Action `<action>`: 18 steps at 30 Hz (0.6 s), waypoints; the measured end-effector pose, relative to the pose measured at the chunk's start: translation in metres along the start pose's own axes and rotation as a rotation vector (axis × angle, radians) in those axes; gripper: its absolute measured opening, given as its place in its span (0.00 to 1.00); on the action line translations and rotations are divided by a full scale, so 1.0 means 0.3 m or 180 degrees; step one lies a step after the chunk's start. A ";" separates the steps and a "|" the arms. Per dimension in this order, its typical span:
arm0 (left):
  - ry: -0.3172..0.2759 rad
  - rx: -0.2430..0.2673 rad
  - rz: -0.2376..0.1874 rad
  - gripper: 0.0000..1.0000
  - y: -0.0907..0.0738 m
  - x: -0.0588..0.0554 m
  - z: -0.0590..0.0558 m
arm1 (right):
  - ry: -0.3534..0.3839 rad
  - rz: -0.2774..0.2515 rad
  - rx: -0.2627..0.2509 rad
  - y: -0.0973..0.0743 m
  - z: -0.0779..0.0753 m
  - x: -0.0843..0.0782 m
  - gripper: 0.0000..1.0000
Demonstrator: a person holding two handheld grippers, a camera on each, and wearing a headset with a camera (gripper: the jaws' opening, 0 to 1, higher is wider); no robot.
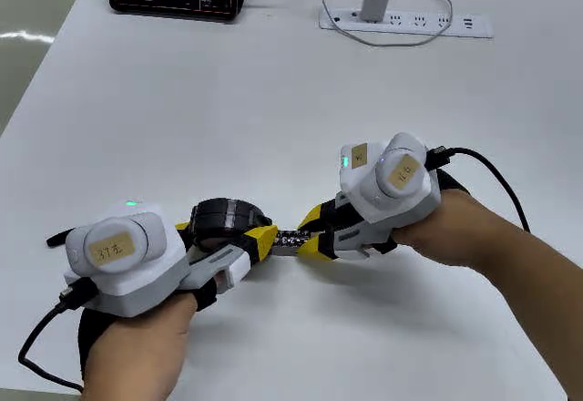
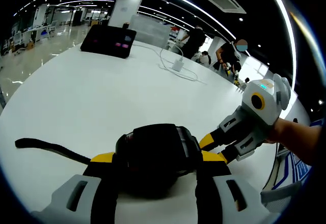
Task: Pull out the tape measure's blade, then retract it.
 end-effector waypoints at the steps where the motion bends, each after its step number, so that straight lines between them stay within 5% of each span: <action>1: -0.0014 -0.0008 -0.0005 0.57 0.000 0.001 0.002 | 0.0009 -0.0020 0.0002 0.003 -0.002 0.005 0.11; 12: -0.0046 -0.0028 -0.0007 0.57 0.000 0.001 0.002 | 0.0010 -0.0034 0.0021 0.021 -0.005 0.021 0.11; 15: -0.0085 -0.0039 -0.0018 0.57 -0.001 0.002 0.006 | 0.0108 -0.0204 0.0033 0.020 -0.006 0.041 0.10; 18: -0.0111 -0.0044 -0.0006 0.57 -0.003 0.003 0.005 | 0.0041 -0.0121 0.0008 0.039 -0.003 0.046 0.10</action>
Point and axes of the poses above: the centre of the closed fingertips' face, and the gripper's own axes: y roughly forward along the fingers, z roughly to its left, x roughly out of its top, the point moved 5 cm from there along -y, roughly backward along the fingers, and after that the axes turned 3 degrees about x, right-handed, at the moved point
